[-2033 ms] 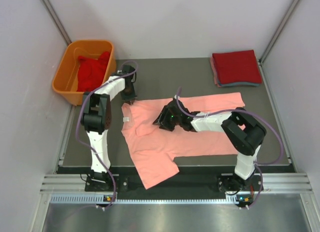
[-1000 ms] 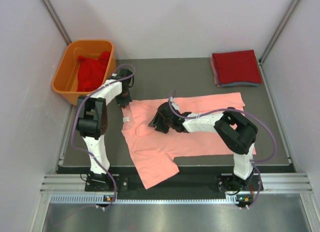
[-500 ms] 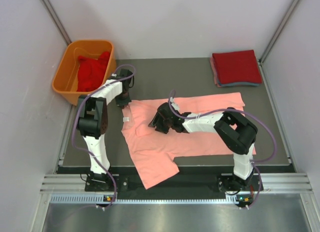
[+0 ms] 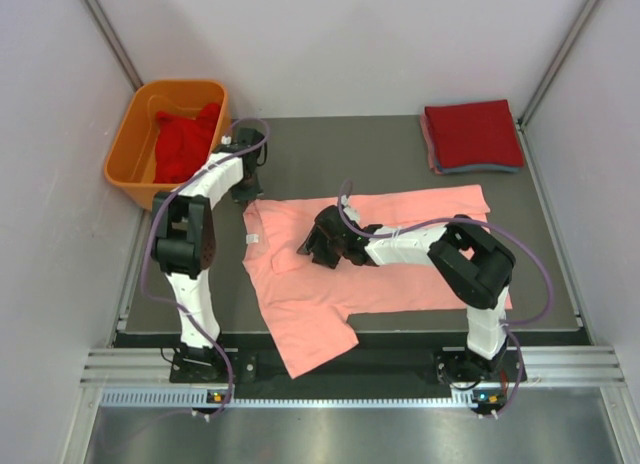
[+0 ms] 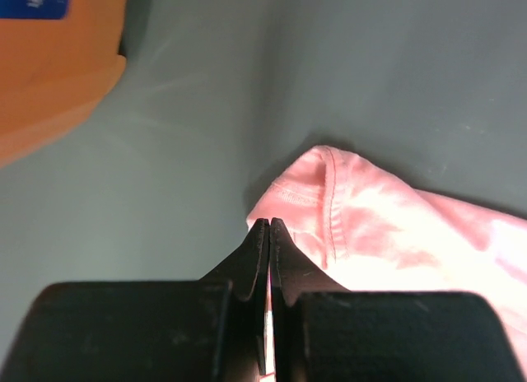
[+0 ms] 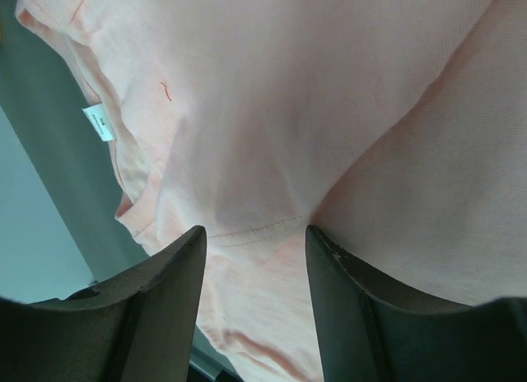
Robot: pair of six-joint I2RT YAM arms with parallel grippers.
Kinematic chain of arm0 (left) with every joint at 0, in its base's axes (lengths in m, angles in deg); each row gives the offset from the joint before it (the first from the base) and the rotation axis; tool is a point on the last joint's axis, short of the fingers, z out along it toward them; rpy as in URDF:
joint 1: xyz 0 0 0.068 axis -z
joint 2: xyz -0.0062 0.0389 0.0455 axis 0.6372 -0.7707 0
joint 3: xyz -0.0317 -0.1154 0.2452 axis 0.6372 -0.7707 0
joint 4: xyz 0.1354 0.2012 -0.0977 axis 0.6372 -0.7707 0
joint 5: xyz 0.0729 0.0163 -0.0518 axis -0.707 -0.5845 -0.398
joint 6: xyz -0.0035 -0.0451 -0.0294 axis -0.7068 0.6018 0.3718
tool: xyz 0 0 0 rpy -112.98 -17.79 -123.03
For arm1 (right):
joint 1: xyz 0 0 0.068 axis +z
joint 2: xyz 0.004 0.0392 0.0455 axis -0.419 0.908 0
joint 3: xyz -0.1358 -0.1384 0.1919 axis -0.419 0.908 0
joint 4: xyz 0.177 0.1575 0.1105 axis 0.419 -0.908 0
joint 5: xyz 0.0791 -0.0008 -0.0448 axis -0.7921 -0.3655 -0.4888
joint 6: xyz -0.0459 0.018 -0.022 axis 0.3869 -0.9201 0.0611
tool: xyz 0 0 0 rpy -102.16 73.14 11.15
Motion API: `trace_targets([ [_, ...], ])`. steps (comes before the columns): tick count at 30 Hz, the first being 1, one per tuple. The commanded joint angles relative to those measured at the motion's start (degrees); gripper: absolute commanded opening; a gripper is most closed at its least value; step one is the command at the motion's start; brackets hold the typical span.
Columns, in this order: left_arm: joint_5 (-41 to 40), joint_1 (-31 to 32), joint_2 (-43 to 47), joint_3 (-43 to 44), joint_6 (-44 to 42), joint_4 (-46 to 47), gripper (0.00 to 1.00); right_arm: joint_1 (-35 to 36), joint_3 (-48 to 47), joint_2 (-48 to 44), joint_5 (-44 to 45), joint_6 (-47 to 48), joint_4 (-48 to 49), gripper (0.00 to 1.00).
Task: Fold and stack the t-shirts
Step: Fold the tshirt
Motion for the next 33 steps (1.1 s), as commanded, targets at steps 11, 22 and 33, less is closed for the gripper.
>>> trace_targets([
  [11,-1.4,-0.3,-4.1,-2.6,0.8,4.7,0.00,0.8,-0.9,-0.3,2.0,-0.8,-0.4,0.48],
  [22,-3.9,-0.3,-4.7,-4.3,1.0,5.7,0.00,-0.8,3.9,-3.6,2.2,1.8,6.0,0.00],
  [33,-5.3,-0.3,-5.1,-3.7,0.9,5.1,0.00,-1.6,13.8,-14.6,3.3,2.9,5.5,0.00],
])
